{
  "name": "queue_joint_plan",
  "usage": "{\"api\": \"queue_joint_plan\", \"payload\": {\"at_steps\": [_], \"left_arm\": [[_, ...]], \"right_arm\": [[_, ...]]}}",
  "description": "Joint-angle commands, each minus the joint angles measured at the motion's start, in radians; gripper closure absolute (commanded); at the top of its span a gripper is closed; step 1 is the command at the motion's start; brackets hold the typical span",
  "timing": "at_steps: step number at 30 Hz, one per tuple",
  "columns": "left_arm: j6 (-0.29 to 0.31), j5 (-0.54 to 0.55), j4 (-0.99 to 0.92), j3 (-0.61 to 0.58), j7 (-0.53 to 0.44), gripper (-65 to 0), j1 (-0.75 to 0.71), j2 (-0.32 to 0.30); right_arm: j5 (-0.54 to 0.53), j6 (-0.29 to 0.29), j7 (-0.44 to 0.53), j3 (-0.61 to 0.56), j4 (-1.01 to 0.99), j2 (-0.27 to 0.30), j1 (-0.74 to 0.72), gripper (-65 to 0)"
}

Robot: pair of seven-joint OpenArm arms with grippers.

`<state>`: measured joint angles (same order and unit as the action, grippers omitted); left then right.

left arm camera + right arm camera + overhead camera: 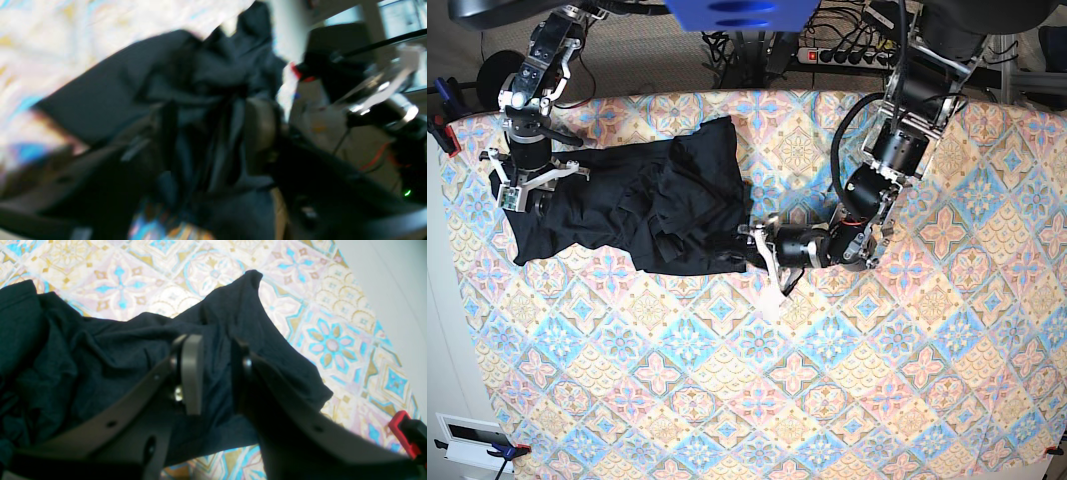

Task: Layout the t-shirt on the table in an organized manner, then fold the t-shirt properly
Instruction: 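Fold the shirt end with the left gripper toward the right gripper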

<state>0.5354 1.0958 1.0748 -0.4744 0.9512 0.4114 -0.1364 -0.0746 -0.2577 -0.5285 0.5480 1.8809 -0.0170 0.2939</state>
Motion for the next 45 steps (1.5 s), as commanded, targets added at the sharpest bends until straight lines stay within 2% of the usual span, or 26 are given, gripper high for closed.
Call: {"api": "queue_joint_plan", "payload": {"at_steps": [1,4,7,12,20,33,41,45], "left_arm": [[0.01,0.004,0.018,-0.037,0.002,-16.4,0.028,-0.004],[0.007,-0.065,0.018,-0.131,-0.031,0.0,0.03,-0.015],[0.007,-0.176,0.018,-0.206,-0.057,-0.5,0.03,-0.01],[0.007,-0.254,0.02,-0.231,-0.065,0.0,0.025,0.031],[0.01,-0.25,0.02,-0.223,-0.067,0.0,0.031,0.079],[0.012,-0.256,0.02,-0.221,-0.07,0.0,0.037,0.238],[0.007,-0.257,0.015,-0.223,-0.24,0.0,0.036,0.241],[0.007,-0.25,0.014,-0.223,-0.263,0.0,0.033,0.218]], "right_arm": [[-0.004,0.002,0.028,0.002,0.015,0.007,-0.005,-14.4],[-0.004,0.002,0.031,0.002,-0.001,0.007,-0.005,-14.4],[-0.004,0.002,0.032,0.002,-0.03,0.007,-0.006,-14.4],[-0.004,0.002,0.032,0.002,-0.047,0.007,-0.006,-14.4],[-0.004,0.002,0.032,0.002,-0.048,0.007,-0.009,-14.4],[-0.004,0.002,0.032,0.001,-0.05,0.007,-0.012,-14.4],[-0.004,0.002,0.032,0.001,-0.05,0.007,-0.014,-14.4],[-0.004,0.002,0.032,0.002,-0.05,0.009,-0.014,-14.4]]}}
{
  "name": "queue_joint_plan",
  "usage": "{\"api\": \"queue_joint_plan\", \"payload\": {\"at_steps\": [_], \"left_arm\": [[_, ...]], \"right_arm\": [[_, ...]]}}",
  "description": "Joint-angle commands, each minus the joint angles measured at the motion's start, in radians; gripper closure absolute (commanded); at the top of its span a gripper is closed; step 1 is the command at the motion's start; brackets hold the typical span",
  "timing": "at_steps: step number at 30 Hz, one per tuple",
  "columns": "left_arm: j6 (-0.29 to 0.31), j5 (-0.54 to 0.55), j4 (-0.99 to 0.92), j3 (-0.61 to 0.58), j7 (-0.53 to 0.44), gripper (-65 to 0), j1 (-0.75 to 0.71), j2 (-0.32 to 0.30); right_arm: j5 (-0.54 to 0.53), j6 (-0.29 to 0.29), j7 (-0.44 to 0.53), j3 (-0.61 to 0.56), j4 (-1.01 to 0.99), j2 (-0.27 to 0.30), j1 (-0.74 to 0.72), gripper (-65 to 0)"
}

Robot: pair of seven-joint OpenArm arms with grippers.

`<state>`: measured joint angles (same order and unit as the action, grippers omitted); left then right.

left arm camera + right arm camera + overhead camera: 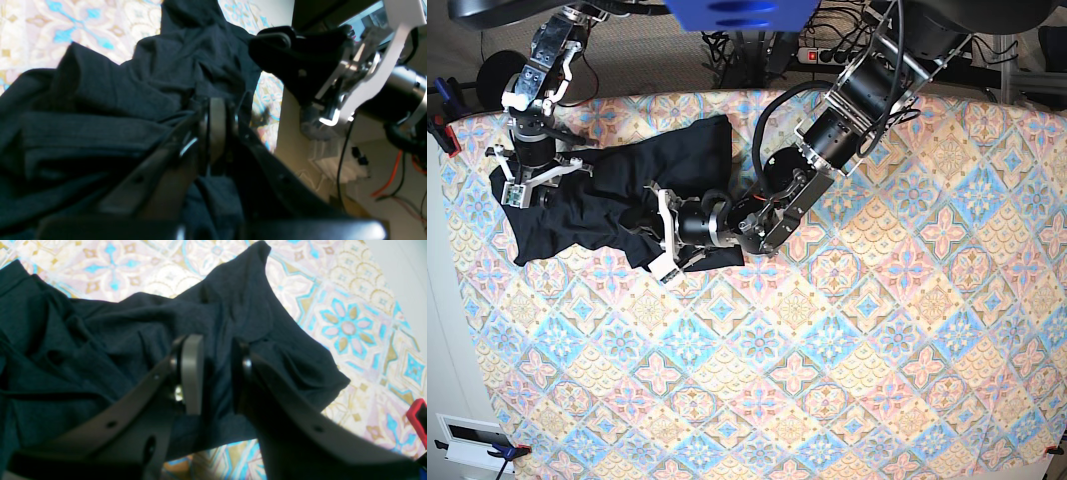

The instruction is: Layout the t-shirt on the table in an organized manner, then fold the t-shirt properly

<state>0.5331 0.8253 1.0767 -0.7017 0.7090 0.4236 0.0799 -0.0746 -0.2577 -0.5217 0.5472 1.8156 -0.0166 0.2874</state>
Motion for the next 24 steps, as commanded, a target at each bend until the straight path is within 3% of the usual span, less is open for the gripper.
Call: {"api": "queue_joint_plan", "payload": {"at_steps": [1,6,9,12,15,19,24], "left_arm": [[0.009,0.022,0.012,0.004,-0.021,0.0,0.021,-0.006],[0.009,0.022,0.015,0.004,-0.015,0.0,0.013,-0.045],[0.011,0.022,0.017,0.006,-0.015,0.0,-0.01,-0.076],[0.011,0.022,0.017,0.006,-0.015,0.0,-0.024,-0.104],[0.011,0.022,0.017,0.006,-0.016,0.0,-0.042,-0.134],[0.011,0.035,0.017,0.007,-0.018,0.0,-0.059,-0.168],[0.011,0.093,0.017,0.073,-0.016,-1.5,-0.078,-0.217]], "right_arm": [[-0.004,0.002,0.025,0.006,0.016,0.008,-0.007,-14.4],[-0.006,0.002,0.018,0.011,0.016,0.016,-0.009,-15.1],[-0.008,0.002,-0.008,0.032,0.016,0.063,-0.017,-19.1],[-0.054,-0.002,-0.105,0.038,-0.014,0.131,-0.103,-23.8],[-0.245,-0.002,-0.179,0.038,-0.103,0.235,-0.205,-27.2],[-0.491,-0.002,-0.226,0.032,-0.268,0.364,-0.224,-27.5],[-0.775,-0.004,-0.26,0.03,-0.485,0.468,-0.224,-27.6]]}}
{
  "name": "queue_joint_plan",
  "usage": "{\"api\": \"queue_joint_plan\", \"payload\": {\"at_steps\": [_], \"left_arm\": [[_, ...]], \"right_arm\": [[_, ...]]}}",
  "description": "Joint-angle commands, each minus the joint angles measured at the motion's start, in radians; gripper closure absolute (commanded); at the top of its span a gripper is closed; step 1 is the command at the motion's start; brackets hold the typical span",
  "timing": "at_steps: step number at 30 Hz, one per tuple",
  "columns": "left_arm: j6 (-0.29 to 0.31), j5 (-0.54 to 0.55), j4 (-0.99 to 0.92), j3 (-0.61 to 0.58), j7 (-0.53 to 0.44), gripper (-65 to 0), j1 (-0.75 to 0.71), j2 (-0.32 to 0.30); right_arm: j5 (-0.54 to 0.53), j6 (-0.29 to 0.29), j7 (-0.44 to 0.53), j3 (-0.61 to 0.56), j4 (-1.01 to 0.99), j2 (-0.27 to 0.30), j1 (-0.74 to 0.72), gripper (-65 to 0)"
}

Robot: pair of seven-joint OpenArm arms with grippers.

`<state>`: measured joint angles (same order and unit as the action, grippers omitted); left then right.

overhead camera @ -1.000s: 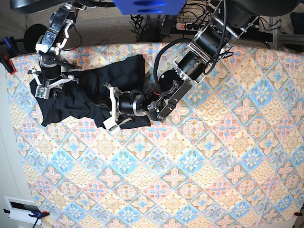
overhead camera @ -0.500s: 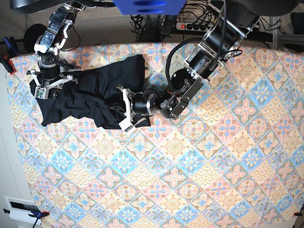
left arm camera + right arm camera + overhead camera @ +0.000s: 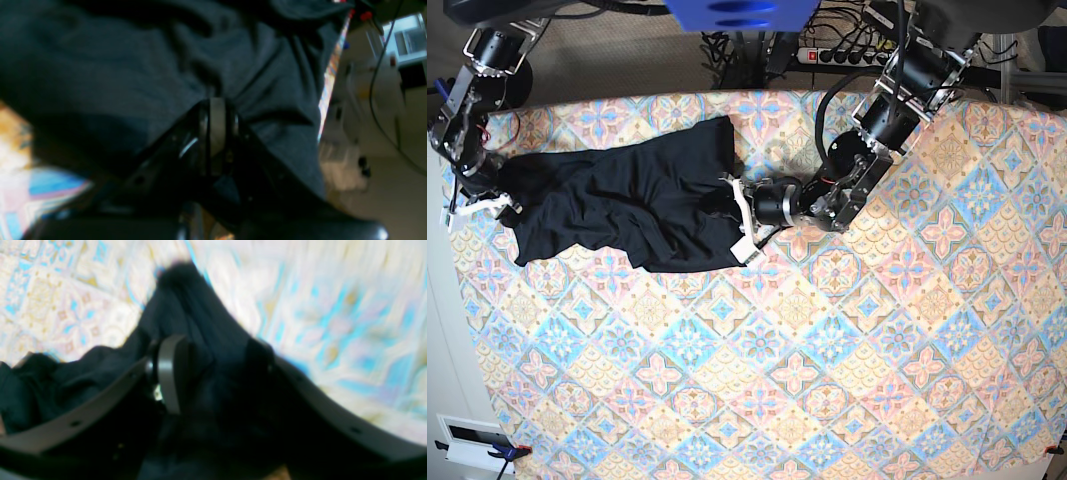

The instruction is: Layout the t-shirt on the table in an organized manner, then fold the t-shirt properly

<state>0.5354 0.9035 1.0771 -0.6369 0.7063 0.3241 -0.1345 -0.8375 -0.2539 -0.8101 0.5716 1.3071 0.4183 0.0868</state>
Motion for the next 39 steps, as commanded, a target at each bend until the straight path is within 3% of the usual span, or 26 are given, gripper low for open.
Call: {"api": "queue_joint_plan", "payload": {"at_steps": [1,5,8,13,17,21,30,39], "left_arm": [[0.009,0.024,0.016,0.018,-0.014,-3.0,0.02,-0.011],[0.009,0.062,0.016,0.041,-0.014,-11.6,0.01,-0.046],[0.009,0.079,0.016,0.042,-0.015,-15.6,-0.003,-0.069],[0.009,0.079,0.016,0.044,-0.017,-16.2,-0.032,-0.092],[0.01,0.079,0.016,0.056,-0.017,-16.2,-0.053,-0.098],[0.01,0.073,0.016,0.116,-0.014,-16.2,-0.089,-0.098],[0.012,0.078,0.016,0.141,-0.014,-16.2,-0.116,-0.132],[0.012,0.078,0.016,0.141,-0.014,-16.2,-0.119,-0.149]], "right_arm": [[-0.044,-0.011,0.028,0.006,-0.007,0.049,-0.023,-27.6],[-0.113,-0.084,0.027,0.006,-0.099,0.089,-0.023,-27.7],[-0.111,-0.109,0.008,0.006,-0.148,0.106,-0.023,-27.7],[-0.111,-0.137,-0.012,0.005,-0.189,0.127,-0.086,-27.7],[-0.099,-0.21,-0.012,0.003,-0.289,0.155,-0.118,-27.7],[-0.021,-0.258,-0.009,0.003,-0.372,0.181,-0.157,-27.7],[0.126,-0.261,0.005,0.006,-0.389,0.181,-0.256,-27.7],[0.131,-0.262,-0.004,-0.009,-0.389,0.179,-0.256,-27.7]]}}
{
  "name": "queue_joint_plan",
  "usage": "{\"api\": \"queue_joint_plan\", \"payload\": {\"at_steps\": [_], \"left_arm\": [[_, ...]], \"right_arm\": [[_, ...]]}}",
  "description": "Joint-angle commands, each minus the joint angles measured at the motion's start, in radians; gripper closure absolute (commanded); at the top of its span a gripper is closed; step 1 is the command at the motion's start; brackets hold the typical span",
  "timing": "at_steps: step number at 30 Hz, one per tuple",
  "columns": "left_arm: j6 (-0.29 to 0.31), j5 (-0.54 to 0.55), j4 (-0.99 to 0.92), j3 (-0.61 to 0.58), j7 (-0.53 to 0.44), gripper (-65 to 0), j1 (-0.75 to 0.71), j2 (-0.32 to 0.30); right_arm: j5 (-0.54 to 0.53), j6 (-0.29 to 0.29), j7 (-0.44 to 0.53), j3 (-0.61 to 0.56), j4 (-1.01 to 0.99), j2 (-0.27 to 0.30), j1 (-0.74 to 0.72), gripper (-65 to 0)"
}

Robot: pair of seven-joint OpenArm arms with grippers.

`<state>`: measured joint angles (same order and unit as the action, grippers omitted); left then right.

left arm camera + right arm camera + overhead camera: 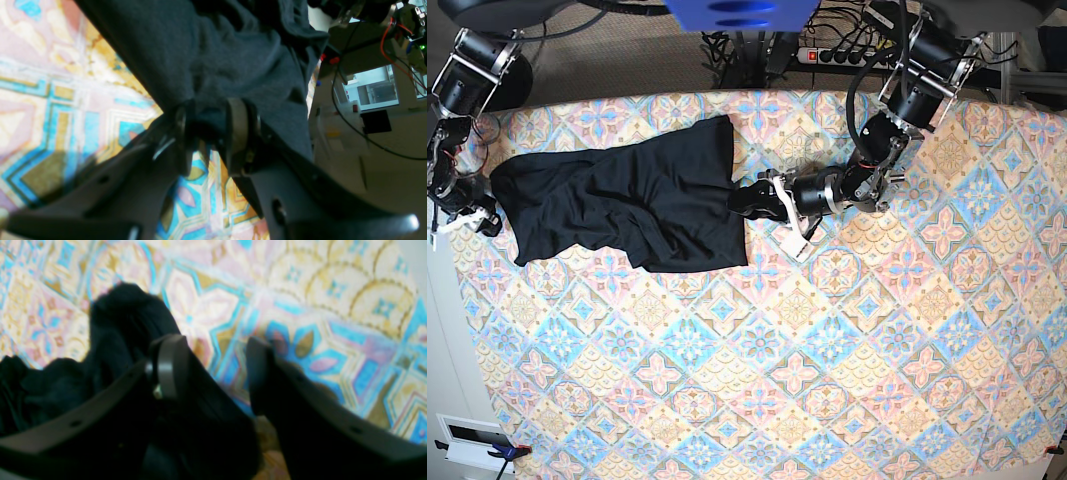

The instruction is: Layout the t-shirt on the table in an organized manner, then fold the t-shirt properly

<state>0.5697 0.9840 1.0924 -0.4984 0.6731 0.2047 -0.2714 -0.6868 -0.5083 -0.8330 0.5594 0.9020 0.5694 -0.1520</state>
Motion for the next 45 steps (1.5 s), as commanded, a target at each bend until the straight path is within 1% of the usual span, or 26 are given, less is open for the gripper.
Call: {"api": "queue_joint_plan", "payload": {"at_steps": [1,3,10,14,15,17,19,21,26,28,32,34,38,39,43,45], "left_arm": [[-0.023,-0.003,0.001,0.002,0.02,-16.2,0.0,-0.012],[-0.023,-0.003,0.001,0.002,0.02,-16.2,0.0,-0.012],[-0.023,-0.003,0.001,0.002,0.02,-16.2,0.0,-0.012],[-0.023,-0.003,0.001,0.002,0.02,-16.2,0.0,-0.012],[-0.023,-0.003,0.001,0.002,0.02,-16.2,0.0,-0.012],[-0.023,-0.003,0.001,0.002,0.02,-16.2,0.0,-0.012],[-0.023,-0.003,0.001,0.002,0.02,-16.2,0.0,-0.012],[-0.023,-0.003,0.001,0.002,0.02,-16.2,0.0,-0.012],[-0.023,-0.003,0.001,0.002,0.02,-16.2,0.0,-0.012],[-0.023,-0.003,0.001,0.002,0.02,-16.2,0.0,-0.012],[-0.023,-0.003,0.001,0.002,0.02,-16.2,-0.006,-0.012],[-0.023,-0.003,0.001,0.002,0.02,-16.2,-0.009,-0.012],[-0.023,-0.003,0.001,0.002,0.02,-16.2,-0.011,-0.012],[-0.023,-0.003,0.001,0.002,0.02,-16.2,-0.011,-0.012],[-0.023,-0.003,0.001,0.002,0.02,-16.2,-0.011,-0.012],[-0.023,-0.003,0.001,0.002,0.02,-16.2,-0.011,-0.012]], "right_arm": [[-0.02,-0.008,0.019,-0.012,0.016,0.028,-0.016,-27.7],[-0.021,-0.008,0.021,-0.032,0.016,0.028,-0.002,-27.7],[-0.024,-0.008,0.021,-0.039,0.016,0.022,0.061,-27.7],[-0.024,-0.014,0.021,-0.039,0.016,0.021,0.068,-27.7],[-0.024,-0.031,0.021,-0.039,0.016,0.021,0.07,-27.7],[-0.024,-0.086,0.014,-0.039,0.016,0.021,0.07,-27.7],[-0.024,-0.141,-0.015,-0.039,0.016,0.021,0.07,-27.7],[-0.024,-0.172,-0.049,-0.035,0.016,0.021,0.07,-27.7],[-0.024,-0.175,-0.062,-0.035,0.016,0.019,0.07,-27.7],[-0.024,-0.175,-0.062,-0.035,0.016,0.001,0.07,-27.7],[-0.026,-0.177,-0.064,-0.037,0.016,-0.012,0.07,-27.7],[-0.026,-0.177,-0.064,-0.037,0.016,-0.03,0.07,-27.7],[-0.026,-0.177,-0.072,-0.039,0.016,-0.036,0.07,-27.7],[-0.034,-0.177,-0.087,-0.037,0.016,-0.038,0.07,-27.7],[-0.153,-0.177,-0.161,-0.039,0.016,-0.052,0.07,-27.7],[-0.162,-0.177,-0.18,-0.039,0.016,-0.055,0.07,-27.7]]}}
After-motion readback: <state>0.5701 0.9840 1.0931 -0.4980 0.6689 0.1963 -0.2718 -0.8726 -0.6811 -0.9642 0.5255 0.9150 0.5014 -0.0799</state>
